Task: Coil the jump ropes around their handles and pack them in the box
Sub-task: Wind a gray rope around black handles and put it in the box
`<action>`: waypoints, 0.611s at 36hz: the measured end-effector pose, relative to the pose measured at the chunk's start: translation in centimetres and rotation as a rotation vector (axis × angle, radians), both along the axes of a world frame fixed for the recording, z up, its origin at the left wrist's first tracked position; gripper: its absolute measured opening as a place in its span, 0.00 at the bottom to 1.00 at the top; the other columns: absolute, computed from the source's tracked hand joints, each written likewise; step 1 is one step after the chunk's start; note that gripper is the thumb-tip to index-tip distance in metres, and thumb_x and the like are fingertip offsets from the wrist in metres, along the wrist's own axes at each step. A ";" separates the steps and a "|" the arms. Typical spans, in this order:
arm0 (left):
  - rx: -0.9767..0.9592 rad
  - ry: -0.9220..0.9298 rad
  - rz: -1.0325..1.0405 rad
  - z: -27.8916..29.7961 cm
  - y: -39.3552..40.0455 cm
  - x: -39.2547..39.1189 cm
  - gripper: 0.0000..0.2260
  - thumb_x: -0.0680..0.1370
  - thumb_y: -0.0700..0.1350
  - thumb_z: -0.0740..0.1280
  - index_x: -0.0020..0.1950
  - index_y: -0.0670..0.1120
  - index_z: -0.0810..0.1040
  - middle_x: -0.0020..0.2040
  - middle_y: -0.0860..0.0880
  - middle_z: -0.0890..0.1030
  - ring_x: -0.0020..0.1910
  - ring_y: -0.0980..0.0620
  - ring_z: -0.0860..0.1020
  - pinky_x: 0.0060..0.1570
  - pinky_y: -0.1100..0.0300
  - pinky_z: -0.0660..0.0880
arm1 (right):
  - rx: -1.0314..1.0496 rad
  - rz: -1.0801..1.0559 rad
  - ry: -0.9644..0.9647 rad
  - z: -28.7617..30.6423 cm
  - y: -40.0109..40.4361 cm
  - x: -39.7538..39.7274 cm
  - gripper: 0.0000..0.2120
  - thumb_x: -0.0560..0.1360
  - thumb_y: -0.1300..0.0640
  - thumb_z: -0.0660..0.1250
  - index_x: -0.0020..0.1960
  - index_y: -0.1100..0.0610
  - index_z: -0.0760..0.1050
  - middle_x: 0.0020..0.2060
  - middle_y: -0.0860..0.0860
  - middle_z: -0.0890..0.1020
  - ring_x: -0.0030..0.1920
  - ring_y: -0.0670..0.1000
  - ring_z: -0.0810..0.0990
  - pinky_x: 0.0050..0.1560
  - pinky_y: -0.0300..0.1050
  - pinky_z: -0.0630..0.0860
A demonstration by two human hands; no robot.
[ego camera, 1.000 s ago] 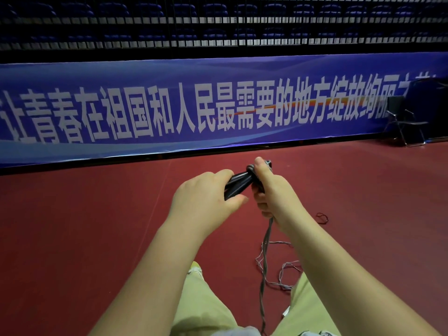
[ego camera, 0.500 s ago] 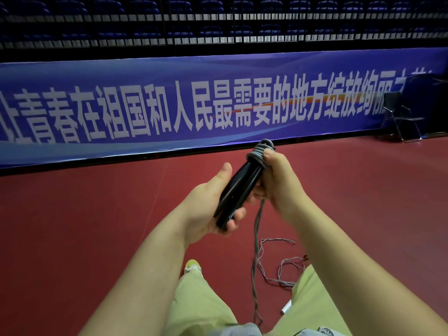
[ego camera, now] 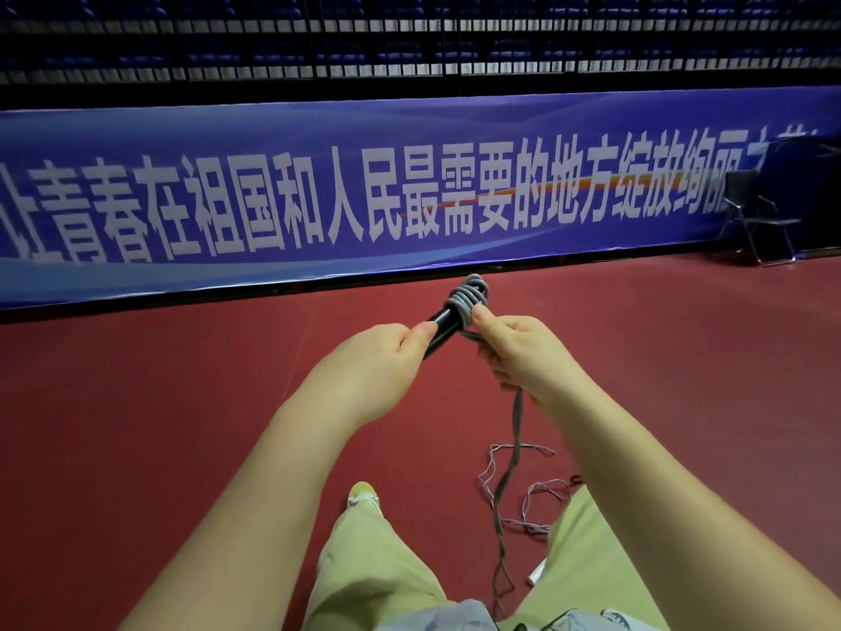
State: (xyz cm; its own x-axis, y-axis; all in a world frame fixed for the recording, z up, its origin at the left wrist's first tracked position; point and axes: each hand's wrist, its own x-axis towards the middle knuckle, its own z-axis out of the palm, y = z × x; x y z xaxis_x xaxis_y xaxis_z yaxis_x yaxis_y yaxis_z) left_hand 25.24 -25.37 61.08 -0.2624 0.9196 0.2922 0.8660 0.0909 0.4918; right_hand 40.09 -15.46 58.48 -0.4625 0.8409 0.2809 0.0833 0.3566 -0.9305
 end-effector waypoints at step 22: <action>0.164 0.381 0.110 -0.9 0.2 1.0 0.18 0.78 0.64 0.54 0.56 0.53 0.73 0.45 0.52 0.75 0.47 0.48 0.75 0.46 0.52 0.74 | -0.192 0.051 0.076 0.6 -0.5 -0.2 0.24 0.77 0.38 0.57 0.33 0.55 0.71 0.25 0.48 0.64 0.25 0.48 0.59 0.27 0.41 0.55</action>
